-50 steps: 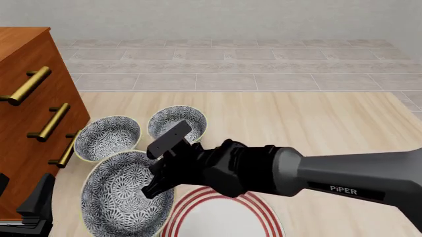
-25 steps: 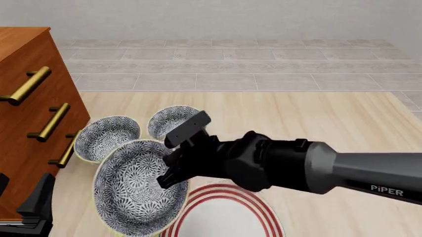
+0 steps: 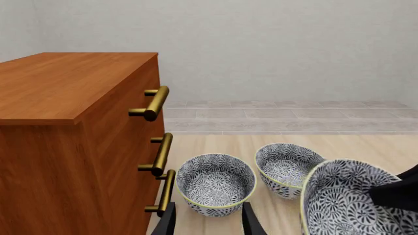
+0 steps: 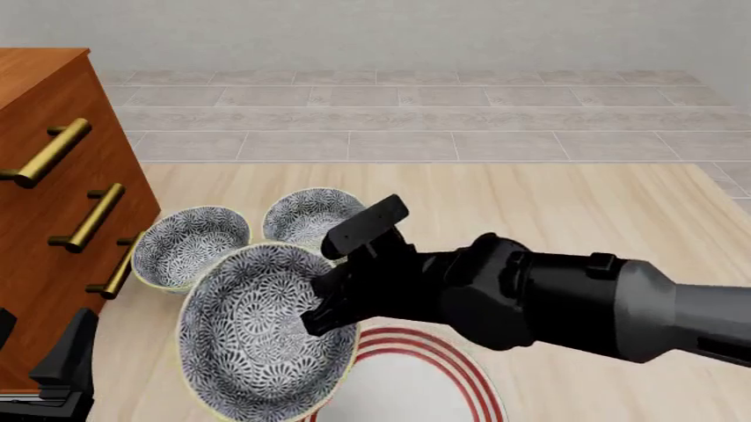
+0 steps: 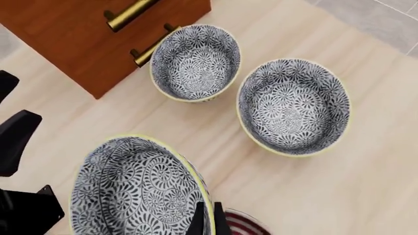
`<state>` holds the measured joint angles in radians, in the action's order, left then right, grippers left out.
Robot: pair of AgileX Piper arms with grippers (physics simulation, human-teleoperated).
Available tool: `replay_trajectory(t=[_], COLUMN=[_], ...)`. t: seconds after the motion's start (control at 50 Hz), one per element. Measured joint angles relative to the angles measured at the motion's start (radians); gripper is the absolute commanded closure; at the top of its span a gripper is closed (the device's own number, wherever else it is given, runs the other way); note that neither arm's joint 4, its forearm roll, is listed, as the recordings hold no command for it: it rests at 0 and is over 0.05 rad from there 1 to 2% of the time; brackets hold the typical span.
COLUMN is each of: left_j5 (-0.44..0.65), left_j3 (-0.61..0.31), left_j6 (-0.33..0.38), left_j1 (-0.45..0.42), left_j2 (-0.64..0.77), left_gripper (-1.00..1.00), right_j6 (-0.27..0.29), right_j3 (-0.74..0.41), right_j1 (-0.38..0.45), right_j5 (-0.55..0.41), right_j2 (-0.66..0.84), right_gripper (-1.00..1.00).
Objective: Put the bowl at the front on the plate.
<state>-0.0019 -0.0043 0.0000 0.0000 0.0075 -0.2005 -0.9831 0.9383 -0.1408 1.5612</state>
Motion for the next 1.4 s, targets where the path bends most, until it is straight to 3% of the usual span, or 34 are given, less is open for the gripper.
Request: replay_trajectory(t=[0.56,1.02,1.4], left_j5=[0.000,0.000,0.000], left_j3=[0.000,0.000,0.000], left_j6=[0.000,0.000,0.000], left_j1=[0.000,0.000,0.000], left_j2=[0.000,0.000,0.000], left_gripper=[-1.00,-1.00,-1.00], right_j6=[-0.168,-0.240,-0.257], right_j3=[0.131,0.217,0.268], right_j1=[0.040,0.084,0.055], right_j5=[-0.026,-0.090,-0.143], right_j2=[-0.163,-0.264,-0.323], right_gripper=[1.00,1.00,1.00])
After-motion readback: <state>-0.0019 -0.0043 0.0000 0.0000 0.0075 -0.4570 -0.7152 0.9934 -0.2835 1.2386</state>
